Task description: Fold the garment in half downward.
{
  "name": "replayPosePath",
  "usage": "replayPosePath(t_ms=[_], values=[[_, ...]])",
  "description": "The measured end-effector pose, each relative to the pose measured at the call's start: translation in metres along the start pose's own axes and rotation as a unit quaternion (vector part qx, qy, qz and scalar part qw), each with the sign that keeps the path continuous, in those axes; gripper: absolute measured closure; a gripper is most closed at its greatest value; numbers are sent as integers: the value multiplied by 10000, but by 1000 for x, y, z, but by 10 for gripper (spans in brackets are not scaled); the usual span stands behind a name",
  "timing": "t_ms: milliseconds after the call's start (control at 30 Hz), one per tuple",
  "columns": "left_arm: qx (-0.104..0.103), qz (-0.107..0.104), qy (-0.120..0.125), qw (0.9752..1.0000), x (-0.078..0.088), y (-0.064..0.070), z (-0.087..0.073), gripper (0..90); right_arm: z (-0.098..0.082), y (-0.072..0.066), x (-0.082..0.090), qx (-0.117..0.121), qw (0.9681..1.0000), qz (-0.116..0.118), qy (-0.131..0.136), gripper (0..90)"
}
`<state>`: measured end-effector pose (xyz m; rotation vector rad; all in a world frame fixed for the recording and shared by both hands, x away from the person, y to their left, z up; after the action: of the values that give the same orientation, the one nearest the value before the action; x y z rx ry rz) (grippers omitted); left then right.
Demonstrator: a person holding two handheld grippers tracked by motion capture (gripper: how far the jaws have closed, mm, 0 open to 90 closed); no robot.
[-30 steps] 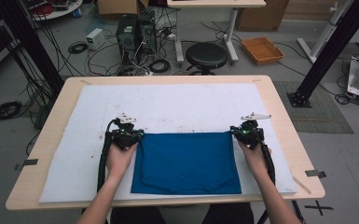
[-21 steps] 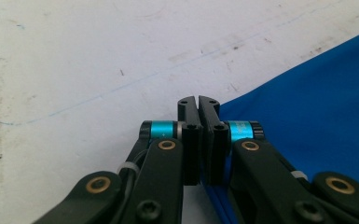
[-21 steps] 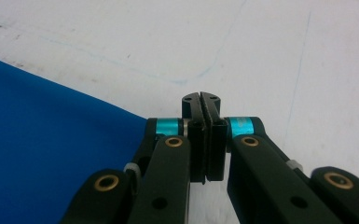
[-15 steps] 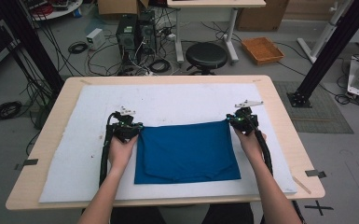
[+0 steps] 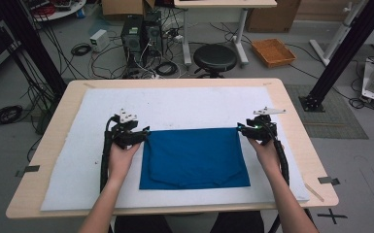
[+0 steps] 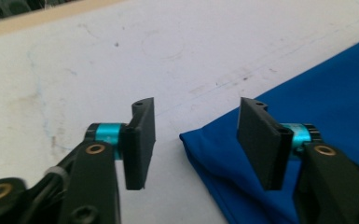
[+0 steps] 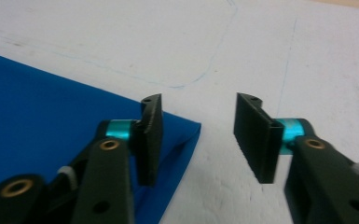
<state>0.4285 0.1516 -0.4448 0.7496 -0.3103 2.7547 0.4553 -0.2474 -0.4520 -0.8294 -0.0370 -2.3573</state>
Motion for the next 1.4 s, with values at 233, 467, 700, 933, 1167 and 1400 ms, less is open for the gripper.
replayPosePath(t_ms=[233,467,700,933,1167,1400], values=[[-78,-203,570,9981,42,-2,-14,397,-14,-18,47,-71,9977,237,635,441],[76,-210,752,9969,53,-11,-15,377,-26,-17,68,-245,9958,242,850,403],[12,-205,762,9969,57,-11,-15,377,-28,-11,70,-296,9954,204,885,400],[13,-205,776,9968,57,-10,-14,377,-30,-6,74,-335,9950,145,926,400],[14,-212,774,9968,56,-7,-14,377,-31,-4,77,-355,9947,121,961,399],[6,-269,751,9968,56,-4,-14,377,-31,-5,78,-341,9946,133,968,398]])
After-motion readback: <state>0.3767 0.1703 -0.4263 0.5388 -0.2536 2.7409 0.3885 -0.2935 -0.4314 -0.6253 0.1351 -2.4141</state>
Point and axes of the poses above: each handheld gripper's, and its own axes: x roughly backward along the jaws, z roughly out of its top, y roughly to its right, the point moved 7 cm from there along -x, roughly forward along the jaws, and after that the axes turned 11 degrees about z, right-handed, at the moved point
